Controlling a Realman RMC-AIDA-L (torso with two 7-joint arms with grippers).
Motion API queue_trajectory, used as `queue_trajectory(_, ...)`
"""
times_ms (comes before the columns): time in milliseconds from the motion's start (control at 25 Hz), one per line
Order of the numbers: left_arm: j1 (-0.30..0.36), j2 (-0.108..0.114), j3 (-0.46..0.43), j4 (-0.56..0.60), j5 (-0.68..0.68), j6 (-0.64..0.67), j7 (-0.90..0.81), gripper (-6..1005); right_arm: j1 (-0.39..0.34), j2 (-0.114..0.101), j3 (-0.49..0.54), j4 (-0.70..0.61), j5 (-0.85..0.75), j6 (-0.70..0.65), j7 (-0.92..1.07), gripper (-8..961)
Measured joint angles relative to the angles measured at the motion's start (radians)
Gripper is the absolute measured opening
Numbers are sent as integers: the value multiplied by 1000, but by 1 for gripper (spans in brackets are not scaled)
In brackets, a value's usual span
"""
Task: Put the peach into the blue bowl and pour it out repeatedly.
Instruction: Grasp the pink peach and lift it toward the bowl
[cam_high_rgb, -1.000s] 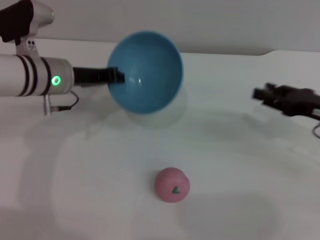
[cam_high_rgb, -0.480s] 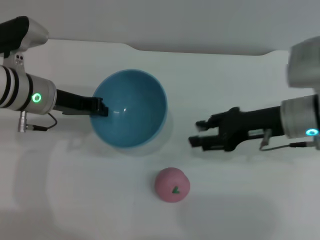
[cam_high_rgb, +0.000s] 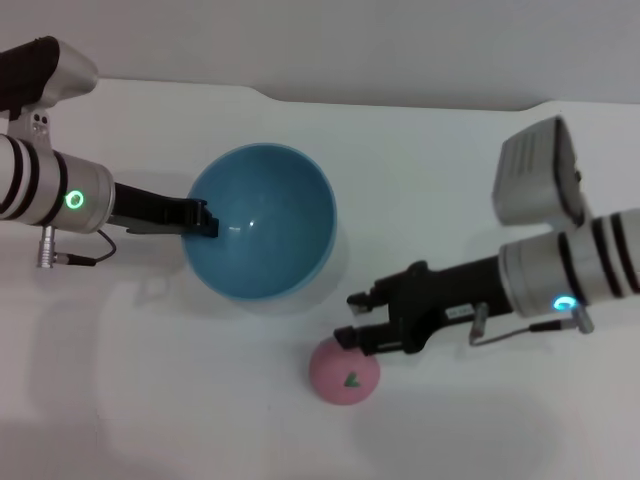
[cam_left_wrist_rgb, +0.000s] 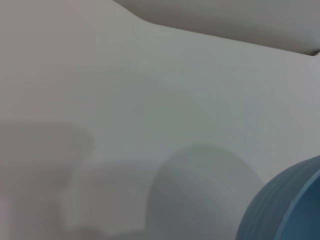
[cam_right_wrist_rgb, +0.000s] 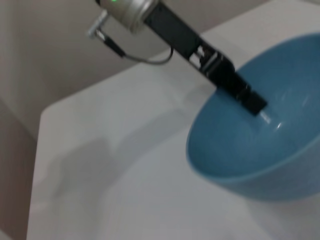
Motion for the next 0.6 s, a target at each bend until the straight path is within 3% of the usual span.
queue_trajectory(40, -1, -2, 0, 0, 0, 0, 2, -1, 0, 1, -68, 13, 43, 27, 0, 426)
queue_trajectory(80, -3, -4, 0, 0, 0, 0, 3, -1, 0, 1, -68, 13, 43, 27, 0, 425)
queue_trajectory(600, -7, -8, -1, -1, 1, 0, 6, 0, -31, 2, -505, 9, 340, 249, 9, 412)
